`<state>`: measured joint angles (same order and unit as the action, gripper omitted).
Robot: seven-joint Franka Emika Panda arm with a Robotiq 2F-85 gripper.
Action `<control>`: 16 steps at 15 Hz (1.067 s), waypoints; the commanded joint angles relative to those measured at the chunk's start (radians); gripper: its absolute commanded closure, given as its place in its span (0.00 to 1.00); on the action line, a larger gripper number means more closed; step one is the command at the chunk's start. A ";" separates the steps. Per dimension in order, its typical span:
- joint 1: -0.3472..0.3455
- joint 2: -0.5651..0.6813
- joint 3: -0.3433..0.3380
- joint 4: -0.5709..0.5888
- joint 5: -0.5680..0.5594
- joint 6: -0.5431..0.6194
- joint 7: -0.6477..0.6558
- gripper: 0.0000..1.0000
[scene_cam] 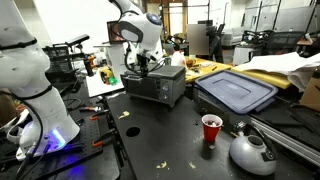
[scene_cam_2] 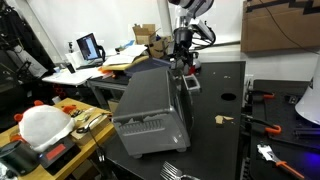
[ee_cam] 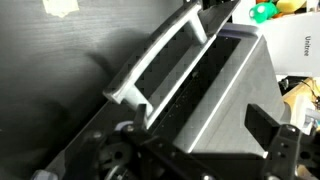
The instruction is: Close the mini oven
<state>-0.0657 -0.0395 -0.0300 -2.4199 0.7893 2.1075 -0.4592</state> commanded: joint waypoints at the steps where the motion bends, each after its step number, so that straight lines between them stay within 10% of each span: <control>1: 0.039 -0.043 0.014 -0.004 0.058 0.045 -0.006 0.00; 6: 0.097 -0.032 0.060 -0.008 0.053 0.172 -0.025 0.00; 16: 0.121 -0.174 0.080 -0.053 -0.433 0.191 0.098 0.00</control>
<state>0.0458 -0.1257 0.0496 -2.4297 0.4541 2.2874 -0.4151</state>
